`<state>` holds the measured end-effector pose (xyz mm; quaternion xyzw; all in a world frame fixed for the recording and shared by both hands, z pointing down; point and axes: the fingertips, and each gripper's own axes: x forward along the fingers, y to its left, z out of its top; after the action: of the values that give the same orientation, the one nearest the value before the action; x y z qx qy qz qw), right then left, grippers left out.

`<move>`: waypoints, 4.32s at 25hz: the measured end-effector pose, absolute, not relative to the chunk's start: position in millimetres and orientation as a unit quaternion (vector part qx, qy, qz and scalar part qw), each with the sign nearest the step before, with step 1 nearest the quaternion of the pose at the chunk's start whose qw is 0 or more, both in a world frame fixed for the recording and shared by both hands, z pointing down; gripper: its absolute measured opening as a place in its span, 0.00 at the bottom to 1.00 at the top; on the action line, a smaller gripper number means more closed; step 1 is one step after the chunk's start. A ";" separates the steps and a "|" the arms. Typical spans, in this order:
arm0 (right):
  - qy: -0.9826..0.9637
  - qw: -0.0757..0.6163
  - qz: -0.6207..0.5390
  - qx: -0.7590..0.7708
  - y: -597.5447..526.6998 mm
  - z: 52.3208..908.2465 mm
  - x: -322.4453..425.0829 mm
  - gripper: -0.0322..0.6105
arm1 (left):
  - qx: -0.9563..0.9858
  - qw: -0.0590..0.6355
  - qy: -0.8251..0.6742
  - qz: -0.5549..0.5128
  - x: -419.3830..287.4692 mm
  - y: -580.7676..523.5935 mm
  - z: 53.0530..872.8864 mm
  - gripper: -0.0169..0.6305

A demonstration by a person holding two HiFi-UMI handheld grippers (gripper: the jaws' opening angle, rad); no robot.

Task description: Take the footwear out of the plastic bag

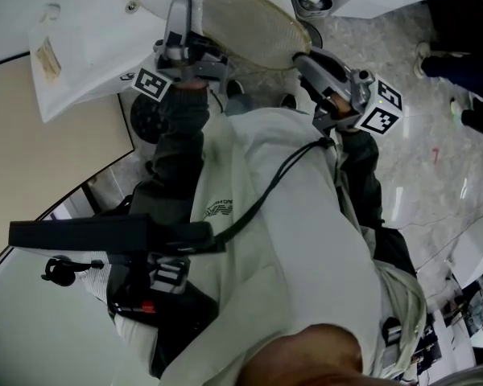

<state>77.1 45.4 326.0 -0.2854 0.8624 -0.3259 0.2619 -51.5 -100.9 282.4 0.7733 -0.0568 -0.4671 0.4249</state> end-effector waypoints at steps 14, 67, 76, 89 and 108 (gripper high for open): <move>0.849 0.311 -0.318 -0.287 52.9 317.6 84.5 0.12 | 0.756 0.414 -0.066 -0.503 -67.3 -106.0 272.4 0.21; 0.851 0.319 -0.210 -0.360 162.8 269.4 200.1 0.10 | 0.756 0.386 -0.168 -0.501 -124.9 -125.4 319.4 0.01; 0.839 0.340 -0.157 -0.395 180.5 240.7 226.0 0.10 | 0.752 0.420 -0.158 -0.482 -115.9 -133.8 354.0 0.01; 0.850 0.427 -0.117 -0.286 105.6 194.9 175.2 0.10 | 0.748 0.493 -0.059 -0.439 -53.9 -117.5 370.7 0.01; 0.789 0.495 -0.254 -0.263 -38.2 295.2 113.7 0.10 | 0.687 0.566 0.028 -0.454 -23.4 -158.3 388.7 0.01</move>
<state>113.7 -38.2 295.2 -0.2626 0.7887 -0.2535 0.4946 -23.4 -158.3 388.7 0.6872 0.0280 -0.4540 0.5664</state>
